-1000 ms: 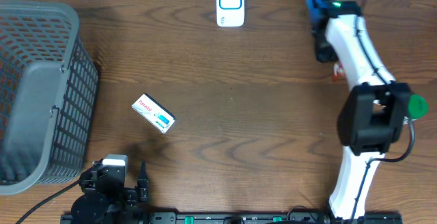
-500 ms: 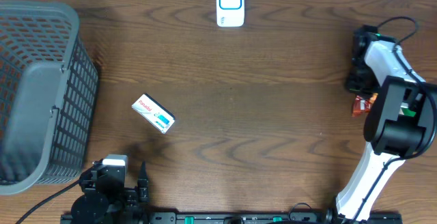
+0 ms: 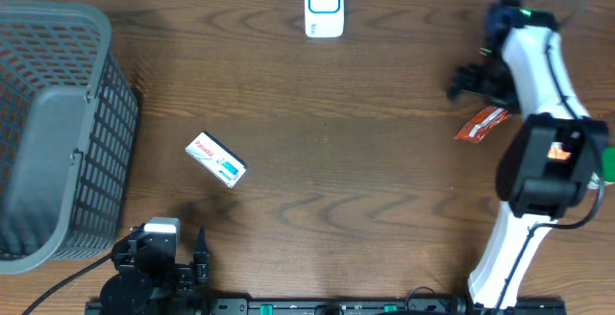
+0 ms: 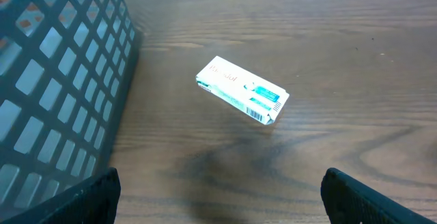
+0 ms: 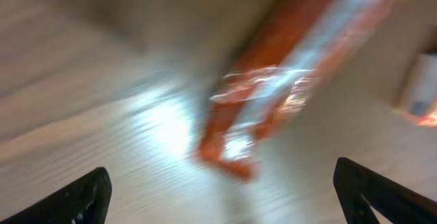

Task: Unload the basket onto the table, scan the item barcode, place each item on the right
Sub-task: 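Carry the chocolate bar rightward to the right edge with the right gripper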

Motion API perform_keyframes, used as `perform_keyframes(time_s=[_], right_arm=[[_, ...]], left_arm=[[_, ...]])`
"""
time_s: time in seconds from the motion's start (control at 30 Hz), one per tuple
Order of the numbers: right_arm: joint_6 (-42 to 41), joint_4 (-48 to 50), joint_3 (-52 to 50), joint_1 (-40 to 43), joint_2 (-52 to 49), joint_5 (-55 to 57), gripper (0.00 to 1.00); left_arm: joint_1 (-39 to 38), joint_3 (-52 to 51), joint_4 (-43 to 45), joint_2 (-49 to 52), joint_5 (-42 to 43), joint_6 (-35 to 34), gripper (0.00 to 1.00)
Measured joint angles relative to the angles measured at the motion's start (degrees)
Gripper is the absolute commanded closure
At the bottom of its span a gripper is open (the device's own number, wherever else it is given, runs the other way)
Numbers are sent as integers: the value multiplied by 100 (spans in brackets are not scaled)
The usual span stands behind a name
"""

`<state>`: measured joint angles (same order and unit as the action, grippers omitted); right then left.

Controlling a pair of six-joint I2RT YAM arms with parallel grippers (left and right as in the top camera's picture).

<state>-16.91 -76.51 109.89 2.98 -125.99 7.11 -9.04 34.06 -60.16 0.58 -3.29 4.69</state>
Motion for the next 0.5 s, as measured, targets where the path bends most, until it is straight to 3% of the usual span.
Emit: perform_keyframes(time_s=[0.27,0.5], right_arm=[[138,116,111,-1696,39,-1377,1],[1349,931,114,-3178,39,-1873,1]], left_arm=[[0,0,0,0,-2,0,7],[0,0,0,0,-2,0,7]])
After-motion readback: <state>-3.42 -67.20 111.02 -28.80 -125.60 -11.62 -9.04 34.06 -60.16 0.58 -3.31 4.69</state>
